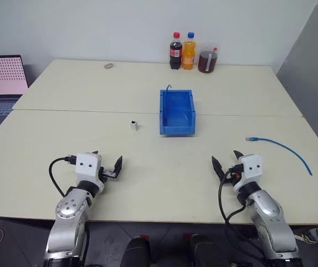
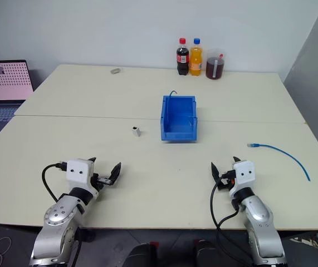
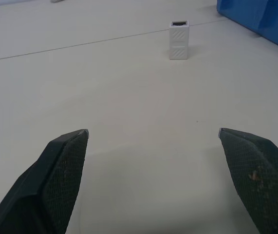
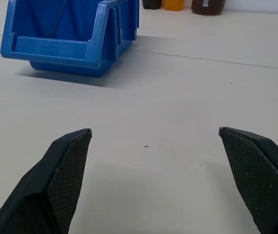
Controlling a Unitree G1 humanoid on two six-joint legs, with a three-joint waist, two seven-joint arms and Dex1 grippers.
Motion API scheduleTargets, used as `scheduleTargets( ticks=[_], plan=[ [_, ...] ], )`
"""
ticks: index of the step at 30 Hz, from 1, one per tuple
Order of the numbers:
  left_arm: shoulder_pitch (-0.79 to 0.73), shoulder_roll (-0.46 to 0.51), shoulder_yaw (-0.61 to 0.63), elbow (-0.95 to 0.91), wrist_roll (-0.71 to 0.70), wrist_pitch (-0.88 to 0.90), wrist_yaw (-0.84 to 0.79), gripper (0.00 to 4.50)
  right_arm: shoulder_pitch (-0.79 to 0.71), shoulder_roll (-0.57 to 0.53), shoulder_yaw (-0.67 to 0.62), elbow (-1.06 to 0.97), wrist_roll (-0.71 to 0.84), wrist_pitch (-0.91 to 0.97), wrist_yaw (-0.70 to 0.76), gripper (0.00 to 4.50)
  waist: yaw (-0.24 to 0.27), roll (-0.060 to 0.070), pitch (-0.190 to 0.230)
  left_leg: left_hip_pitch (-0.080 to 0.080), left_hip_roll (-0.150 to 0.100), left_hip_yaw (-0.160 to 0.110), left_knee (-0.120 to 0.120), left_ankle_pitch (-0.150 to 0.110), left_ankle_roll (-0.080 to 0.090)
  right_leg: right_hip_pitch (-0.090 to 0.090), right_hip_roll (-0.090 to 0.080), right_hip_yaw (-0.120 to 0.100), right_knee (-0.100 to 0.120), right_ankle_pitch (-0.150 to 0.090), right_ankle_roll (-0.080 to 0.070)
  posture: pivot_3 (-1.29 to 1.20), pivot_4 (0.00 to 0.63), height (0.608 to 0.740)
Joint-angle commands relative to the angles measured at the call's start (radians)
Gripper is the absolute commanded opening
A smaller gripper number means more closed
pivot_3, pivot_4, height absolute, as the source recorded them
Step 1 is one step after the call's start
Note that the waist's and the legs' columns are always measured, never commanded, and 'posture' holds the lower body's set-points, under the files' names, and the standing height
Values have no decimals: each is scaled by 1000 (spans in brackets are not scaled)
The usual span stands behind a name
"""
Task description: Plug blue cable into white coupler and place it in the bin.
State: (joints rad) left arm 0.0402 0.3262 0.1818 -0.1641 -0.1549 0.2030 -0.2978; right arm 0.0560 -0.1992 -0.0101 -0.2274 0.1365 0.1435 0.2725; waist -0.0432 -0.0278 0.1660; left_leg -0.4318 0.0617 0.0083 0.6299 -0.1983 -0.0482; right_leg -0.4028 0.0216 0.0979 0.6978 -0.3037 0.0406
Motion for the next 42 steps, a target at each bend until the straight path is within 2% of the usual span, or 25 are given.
scheduleTargets(
  ticks=[1,8,16,23,31,37,42],
  plan=[
    [-5,-4,-5,-11,-2,-52,-12,4500,-14,-8,-5,-16,4,-15,10,4462,0,0,0,0,0,0,0,0,0,0,0,0,0,0,0,0,150,740],
    [-1,10,-22,27,29,-70,-15,4500,-14,-8,-2,-14,2,-14,19,4462,0,0,0,0,0,0,0,0,0,0,0,0,0,0,0,0,150,740],
    [26,24,-3,55,4,-192,-80,4500,-19,-4,4,-3,-1,-19,22,4462,1,0,0,0,0,0,0,0,0,0,0,0,0,0,0,0,150,740],
    [52,69,-5,15,-138,-189,-268,4500,-27,-5,5,4,-4,-24,24,4462,1,0,0,0,0,0,0,0,0,0,0,0,0,0,0,0,150,740],
    [-63,154,-79,-16,-161,-142,-409,4500,-20,-15,-14,-5,-4,-59,26,4462,6,0,0,0,0,0,0,0,0,0,0,0,0,0,0,0,150,740],
    [-218,199,-160,-62,-202,5,-496,4500,-48,-124,-127,-20,89,11,100,4462,11,0,0,0,-1,1,0,0,0,0,0,0,0,0,0,0,150,740],
    [-335,208,-244,-103,-237,166,-540,4500,-131,-316,-250,61,179,119,225,4462,10,0,0,0,-1,1,0,0,0,1,0,0,0,0,0,0,150,740]
  ],
)
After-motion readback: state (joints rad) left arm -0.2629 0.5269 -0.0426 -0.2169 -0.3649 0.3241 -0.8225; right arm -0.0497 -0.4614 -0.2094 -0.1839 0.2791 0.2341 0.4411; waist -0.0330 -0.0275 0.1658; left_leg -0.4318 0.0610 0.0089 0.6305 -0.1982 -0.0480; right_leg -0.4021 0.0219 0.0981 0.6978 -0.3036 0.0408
